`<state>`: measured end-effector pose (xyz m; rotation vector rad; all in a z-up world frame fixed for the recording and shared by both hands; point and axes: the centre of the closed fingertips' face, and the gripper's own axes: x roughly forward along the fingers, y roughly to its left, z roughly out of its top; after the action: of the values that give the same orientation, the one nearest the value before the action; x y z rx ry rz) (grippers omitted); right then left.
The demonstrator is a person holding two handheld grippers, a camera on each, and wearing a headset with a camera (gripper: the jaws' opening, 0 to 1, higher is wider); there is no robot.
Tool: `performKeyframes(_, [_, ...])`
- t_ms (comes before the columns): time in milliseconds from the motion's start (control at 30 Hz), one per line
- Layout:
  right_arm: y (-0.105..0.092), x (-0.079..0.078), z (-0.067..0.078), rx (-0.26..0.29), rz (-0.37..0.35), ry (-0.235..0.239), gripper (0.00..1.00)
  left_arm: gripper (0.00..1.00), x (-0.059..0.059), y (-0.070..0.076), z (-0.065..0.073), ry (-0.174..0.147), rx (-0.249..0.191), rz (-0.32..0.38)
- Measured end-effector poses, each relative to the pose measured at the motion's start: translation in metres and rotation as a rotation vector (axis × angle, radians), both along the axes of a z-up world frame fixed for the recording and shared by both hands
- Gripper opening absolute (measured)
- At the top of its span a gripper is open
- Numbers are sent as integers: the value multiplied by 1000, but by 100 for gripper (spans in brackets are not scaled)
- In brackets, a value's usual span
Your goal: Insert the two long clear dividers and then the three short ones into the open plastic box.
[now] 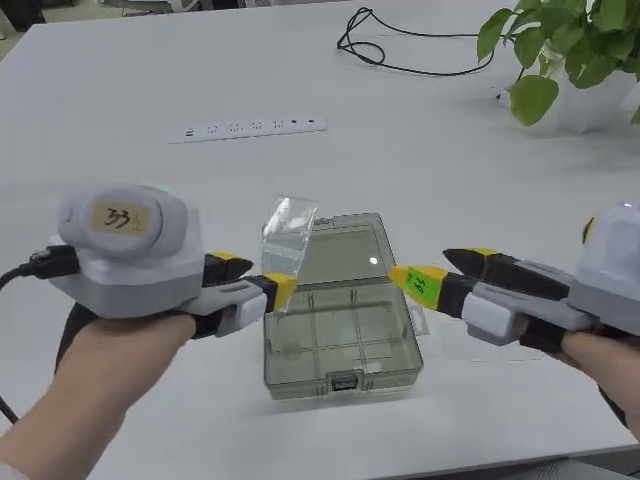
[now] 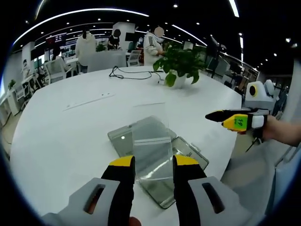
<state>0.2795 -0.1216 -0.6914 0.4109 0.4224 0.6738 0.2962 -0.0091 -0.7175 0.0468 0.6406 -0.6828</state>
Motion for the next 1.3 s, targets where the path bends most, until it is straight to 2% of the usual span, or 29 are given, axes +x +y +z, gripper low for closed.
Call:
performKeyframes(100, [8,2,5,65,3,6,47,30,-2,-8,3,-8,-13,-11])
performKeyframes(133, [11,3,4,88,-3,34,46,30,-3,-12,5,-13,-14,-18])
performKeyframes(233, [15,5,5,129,-8,45,41,30,-5,-18,7,-20,-19,-31])
performKeyframes(333, [19,9,8,233,-33,98,37,30,-8,-24,9,-33,-10,-46])
performKeyframes(433, [23,11,7,249,-34,112,34,30,-10,-30,13,-33,-23,-57])
performKeyframes(467, [25,11,7,270,-34,129,32,30,-9,-32,16,-66,-3,-72])
performKeyframes(500, [27,11,8,297,-40,141,30,30,-10,-32,16,-73,20,-81])
performKeyframes(567, [31,12,12,354,-43,162,29,30,-10,-36,18,-75,7,-79])
performKeyframes(633, [32,14,15,387,-58,164,27,30,-11,-40,19,-76,2,-82])
performKeyframes(733, [37,15,15,387,-60,172,22,30,-11,-43,19,-94,18,-94])
performKeyframes(833, [40,15,14,391,-61,180,15,30,-12,-46,20,-95,11,-96])
performKeyframes(1033, [42,13,11,395,-60,197,10,30,-11,-49,22,-105,3,-93])
performKeyframes(1300, [40,14,10,411,-78,209,7,30,-12,-51,21,-102,6,-99])
